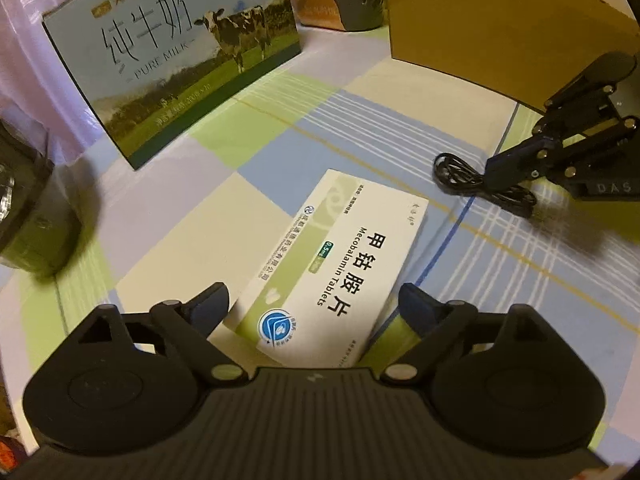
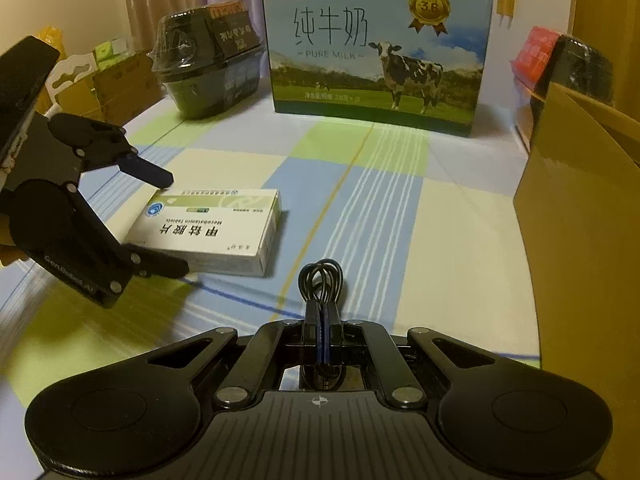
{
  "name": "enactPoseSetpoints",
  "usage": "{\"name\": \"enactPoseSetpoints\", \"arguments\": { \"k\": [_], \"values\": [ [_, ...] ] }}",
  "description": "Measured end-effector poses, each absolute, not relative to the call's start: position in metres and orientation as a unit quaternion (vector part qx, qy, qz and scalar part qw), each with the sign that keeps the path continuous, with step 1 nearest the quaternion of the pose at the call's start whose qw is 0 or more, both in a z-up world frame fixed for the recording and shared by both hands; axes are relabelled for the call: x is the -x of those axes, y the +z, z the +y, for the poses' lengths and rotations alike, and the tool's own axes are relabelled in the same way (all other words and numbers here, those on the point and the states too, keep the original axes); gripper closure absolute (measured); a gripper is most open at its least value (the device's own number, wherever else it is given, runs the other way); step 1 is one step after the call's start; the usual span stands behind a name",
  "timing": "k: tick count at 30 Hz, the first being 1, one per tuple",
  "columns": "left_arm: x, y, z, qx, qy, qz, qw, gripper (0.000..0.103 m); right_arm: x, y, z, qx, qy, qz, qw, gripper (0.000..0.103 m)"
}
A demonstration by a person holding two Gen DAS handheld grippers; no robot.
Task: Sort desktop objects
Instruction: 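Grasp the white tablet box with the left tool while the right tool grasps the black cable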
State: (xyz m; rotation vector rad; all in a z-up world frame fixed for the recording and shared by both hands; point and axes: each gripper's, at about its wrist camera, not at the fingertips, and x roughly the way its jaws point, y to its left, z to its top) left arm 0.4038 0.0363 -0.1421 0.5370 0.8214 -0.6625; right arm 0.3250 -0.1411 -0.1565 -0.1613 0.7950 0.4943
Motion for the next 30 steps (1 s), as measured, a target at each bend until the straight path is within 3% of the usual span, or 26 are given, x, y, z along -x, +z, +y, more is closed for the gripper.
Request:
{"name": "enactPoseSetpoints", "arguments": {
  "k": [4, 6, 10, 30],
  "values": [
    [-0.404, -0.144, 0.036, -0.234, -0.321, 0.397, 0.828, 0.016, -0.332, -0.157, -0.138, 0.072, 0.238, 0.382, 0.89, 0.103],
    [-0.396, -0.145, 0.033, -0.242, -0.314, 0.408, 0.823, 0.026, -0.333, -0.157, -0.137, 0.072, 0.238, 0.382, 0.89, 0.103],
    [-0.369, -0.144, 0.031, -0.232, -0.301, 0.419, 0.825, 0.036, -0.327, -0.157, -0.138, 0.064, 0.24, 0.386, 0.889, 0.103],
    [-0.157, -0.131, -0.007, -0.084, -0.145, 0.491, 0.855, 0.036, -0.157, -0.139, -0.193, 0.017, 0.215, 0.435, 0.874, 0.103]
  ]
}}
